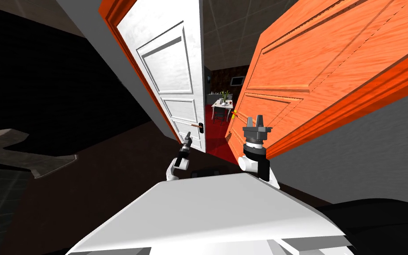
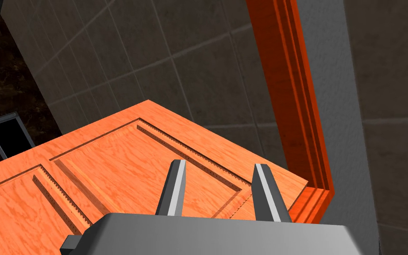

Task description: Push the door open

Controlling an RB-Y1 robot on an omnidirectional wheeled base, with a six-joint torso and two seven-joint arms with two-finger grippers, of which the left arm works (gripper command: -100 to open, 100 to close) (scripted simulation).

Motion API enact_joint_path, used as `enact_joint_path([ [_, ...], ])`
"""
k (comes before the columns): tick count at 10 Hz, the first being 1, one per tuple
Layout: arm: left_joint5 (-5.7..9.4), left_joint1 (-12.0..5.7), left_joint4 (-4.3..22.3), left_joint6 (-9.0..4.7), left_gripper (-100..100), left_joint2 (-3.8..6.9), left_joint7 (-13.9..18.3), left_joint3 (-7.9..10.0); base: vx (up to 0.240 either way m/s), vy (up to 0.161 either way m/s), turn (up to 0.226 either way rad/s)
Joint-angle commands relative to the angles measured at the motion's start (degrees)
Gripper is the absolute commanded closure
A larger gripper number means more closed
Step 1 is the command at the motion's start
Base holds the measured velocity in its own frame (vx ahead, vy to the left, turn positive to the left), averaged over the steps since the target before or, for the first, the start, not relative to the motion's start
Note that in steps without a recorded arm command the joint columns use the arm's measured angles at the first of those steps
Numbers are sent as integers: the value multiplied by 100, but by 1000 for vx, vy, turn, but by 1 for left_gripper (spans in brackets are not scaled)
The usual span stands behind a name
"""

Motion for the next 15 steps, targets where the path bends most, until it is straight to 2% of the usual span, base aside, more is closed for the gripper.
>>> enact_joint_path([
  [1,19,-101,207,22,-100,6,34,-81,75,116,-92],
  [5,63,-330,664,67,-100,19,112,-258,73,88,-88],
  [8,108,-561,1125,111,-100,28,191,-436,100,131,-112],
  [13,144,-751,1503,148,-100,32,255,-582,79,88,-60],
  [14,140,-726,1451,151,-100,34,247,-567,31,29,-9],
  [15,144,-768,1537,119,-100,14,239,-536,120,-21,-38],
])
